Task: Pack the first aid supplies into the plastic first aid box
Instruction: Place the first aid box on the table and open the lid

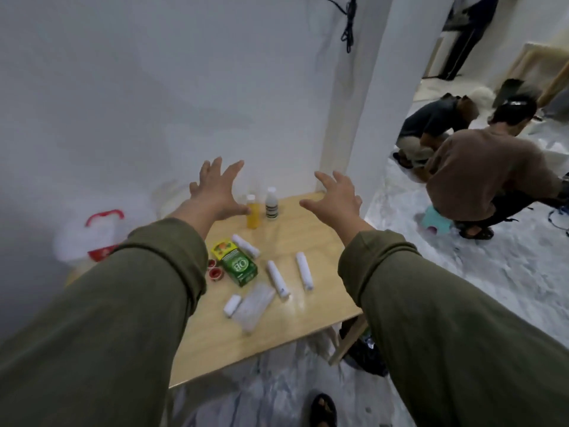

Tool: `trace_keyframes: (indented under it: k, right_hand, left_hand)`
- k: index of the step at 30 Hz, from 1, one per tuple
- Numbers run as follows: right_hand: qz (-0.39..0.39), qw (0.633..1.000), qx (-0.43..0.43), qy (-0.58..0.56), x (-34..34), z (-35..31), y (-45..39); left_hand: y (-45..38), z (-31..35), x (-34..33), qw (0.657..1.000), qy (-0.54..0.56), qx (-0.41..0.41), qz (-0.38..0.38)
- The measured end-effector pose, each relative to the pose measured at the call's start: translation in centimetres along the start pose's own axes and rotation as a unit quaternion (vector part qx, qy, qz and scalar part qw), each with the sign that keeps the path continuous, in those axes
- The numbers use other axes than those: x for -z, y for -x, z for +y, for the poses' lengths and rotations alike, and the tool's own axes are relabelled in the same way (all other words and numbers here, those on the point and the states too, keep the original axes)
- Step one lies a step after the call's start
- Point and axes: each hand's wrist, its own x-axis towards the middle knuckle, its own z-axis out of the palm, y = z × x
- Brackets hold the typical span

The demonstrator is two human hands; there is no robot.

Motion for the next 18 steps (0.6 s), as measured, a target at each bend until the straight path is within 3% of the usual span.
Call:
trace_keyframes:
  k: [18]
  right_hand:
    - [-0.158,0.962,0.218,0.033,-12.0,-16.5,-3.6]
  left_hand:
    - [5.5,-18.2,3.2,0.969,0.019,0.244,0.043]
